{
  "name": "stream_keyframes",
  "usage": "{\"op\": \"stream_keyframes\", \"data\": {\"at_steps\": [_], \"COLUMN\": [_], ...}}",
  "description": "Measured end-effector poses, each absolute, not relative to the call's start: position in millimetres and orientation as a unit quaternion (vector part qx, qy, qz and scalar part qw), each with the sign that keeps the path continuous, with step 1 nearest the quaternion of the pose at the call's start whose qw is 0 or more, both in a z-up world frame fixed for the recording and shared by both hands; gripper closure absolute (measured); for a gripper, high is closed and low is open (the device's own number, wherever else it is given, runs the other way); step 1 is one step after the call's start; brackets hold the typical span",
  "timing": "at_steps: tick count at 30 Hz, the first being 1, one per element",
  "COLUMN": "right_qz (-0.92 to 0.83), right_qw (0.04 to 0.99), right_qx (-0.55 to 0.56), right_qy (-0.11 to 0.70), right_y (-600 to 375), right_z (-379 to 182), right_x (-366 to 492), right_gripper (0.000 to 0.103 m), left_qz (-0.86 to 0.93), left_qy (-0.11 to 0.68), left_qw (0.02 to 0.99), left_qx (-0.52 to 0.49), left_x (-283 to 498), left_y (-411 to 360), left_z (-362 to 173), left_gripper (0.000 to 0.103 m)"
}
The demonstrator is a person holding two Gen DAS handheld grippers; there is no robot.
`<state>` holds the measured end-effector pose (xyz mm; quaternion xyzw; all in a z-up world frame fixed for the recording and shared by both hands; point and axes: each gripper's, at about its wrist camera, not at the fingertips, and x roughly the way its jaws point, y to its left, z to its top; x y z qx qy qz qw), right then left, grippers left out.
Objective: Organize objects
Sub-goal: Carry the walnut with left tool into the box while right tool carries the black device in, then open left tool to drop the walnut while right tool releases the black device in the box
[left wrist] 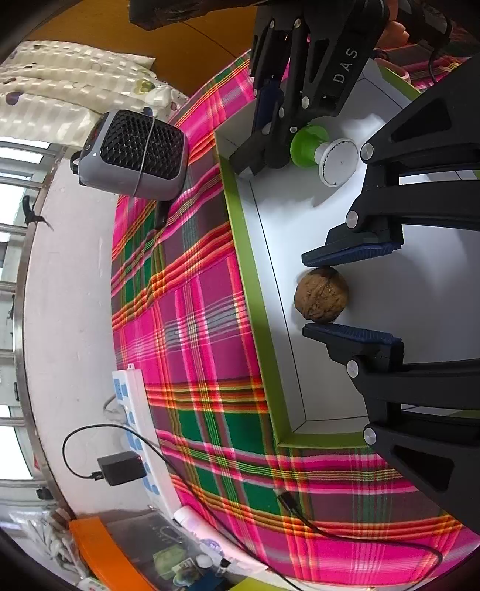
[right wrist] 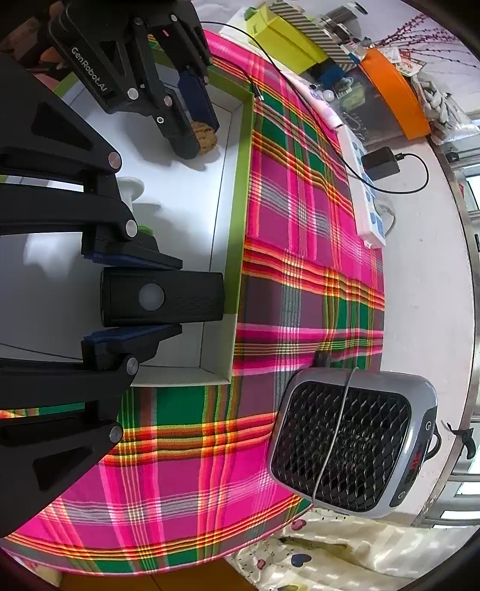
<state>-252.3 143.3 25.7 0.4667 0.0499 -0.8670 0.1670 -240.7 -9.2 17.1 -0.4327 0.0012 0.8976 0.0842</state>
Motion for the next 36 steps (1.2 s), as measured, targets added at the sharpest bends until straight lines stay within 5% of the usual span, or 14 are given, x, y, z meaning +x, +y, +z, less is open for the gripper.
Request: {"op": "stream_keyframes", "data": {"at_steps": [24,36], "right_qz": [-0.866,-0.87], "right_qw": [0.165,0.165], "right_qx": [0.471,0.463], "right_qy": [0.04,0.03], "right_y": [143,144], "right_z": [24,28], "right_x": [-255,-250], "right_gripper": [0.075,0.062], "left_qz": [0.893,0.9], "left_qy": [0.006,0.0], "left_qw": [0.088,0.086], "left_qx": [-0.442,-0.428], "left_x": [-242,-234], "left_y": [-7,-10], "left_z": [15,26], "left_gripper": [0.07,0.066]}}
